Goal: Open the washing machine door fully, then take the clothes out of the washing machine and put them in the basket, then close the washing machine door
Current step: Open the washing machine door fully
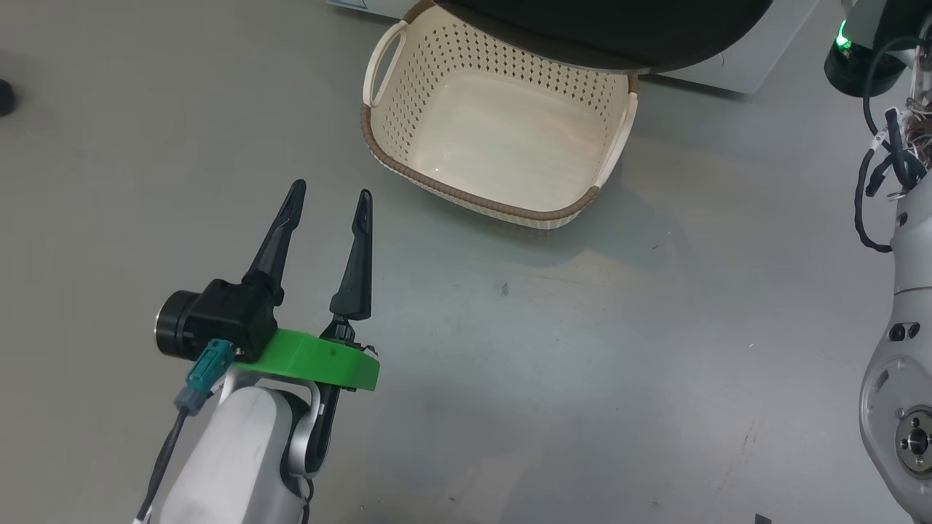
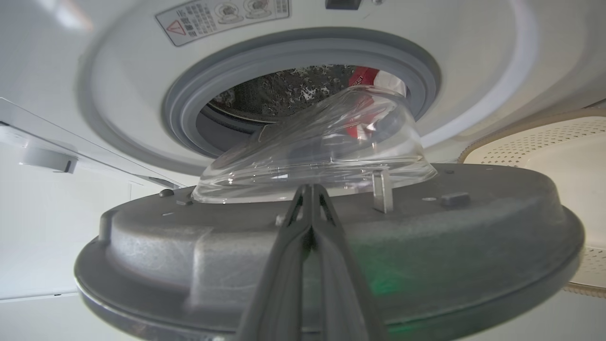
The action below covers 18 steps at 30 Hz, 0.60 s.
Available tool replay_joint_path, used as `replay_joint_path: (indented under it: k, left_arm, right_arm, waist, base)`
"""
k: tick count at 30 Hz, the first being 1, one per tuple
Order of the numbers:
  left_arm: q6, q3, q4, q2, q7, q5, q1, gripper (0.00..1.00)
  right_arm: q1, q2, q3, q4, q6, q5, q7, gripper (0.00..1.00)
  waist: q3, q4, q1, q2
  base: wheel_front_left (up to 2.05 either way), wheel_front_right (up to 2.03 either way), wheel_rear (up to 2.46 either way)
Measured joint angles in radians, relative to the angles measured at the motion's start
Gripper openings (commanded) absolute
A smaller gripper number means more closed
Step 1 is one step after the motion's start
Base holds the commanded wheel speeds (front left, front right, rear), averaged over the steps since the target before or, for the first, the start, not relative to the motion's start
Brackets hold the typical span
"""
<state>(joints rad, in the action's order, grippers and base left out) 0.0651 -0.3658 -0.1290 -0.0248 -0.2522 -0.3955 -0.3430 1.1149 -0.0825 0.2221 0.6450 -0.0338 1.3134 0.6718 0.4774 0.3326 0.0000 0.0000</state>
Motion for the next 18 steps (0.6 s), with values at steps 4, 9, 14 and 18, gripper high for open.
replay_joint_path:
  k: [4,9,14,18]
  left_arm:
    - [-0.001,0.004,0.000,0.000,0.000,0.002,0.001,1.00]
    - [-0.001,0.012,0.000,0.000,0.000,0.006,0.003,1.00]
    - [-0.001,0.029,-0.001,-0.001,0.000,0.011,0.007,1.00]
    - [-0.001,0.037,-0.003,-0.001,0.000,0.011,0.018,1.00]
  right_arm:
    - [-0.001,0.000,-0.013,-0.001,0.002,0.001,0.001,0.00]
    - [-0.006,0.001,-0.049,-0.017,0.039,-0.037,-0.020,0.00]
    - [-0.030,-0.001,-0.085,-0.034,0.092,-0.108,-0.069,0.00]
    - [-0.041,-0.038,-0.139,-0.063,0.137,-0.200,-0.113,0.00]
  waist:
    - [-0.005,-0.004,0.0000,0.0000]
    - [-0.012,-0.012,0.0000,0.0000]
    - [-0.028,-0.023,0.0000,0.0000]
    - [-0.046,-0.035,0.0000,0.0000]
  base:
    - [0.00,0.00,0.00]
    - [0.00,0.00,0.00]
    - [0.00,0.00,0.00]
    - [0.00,0.00,0.00]
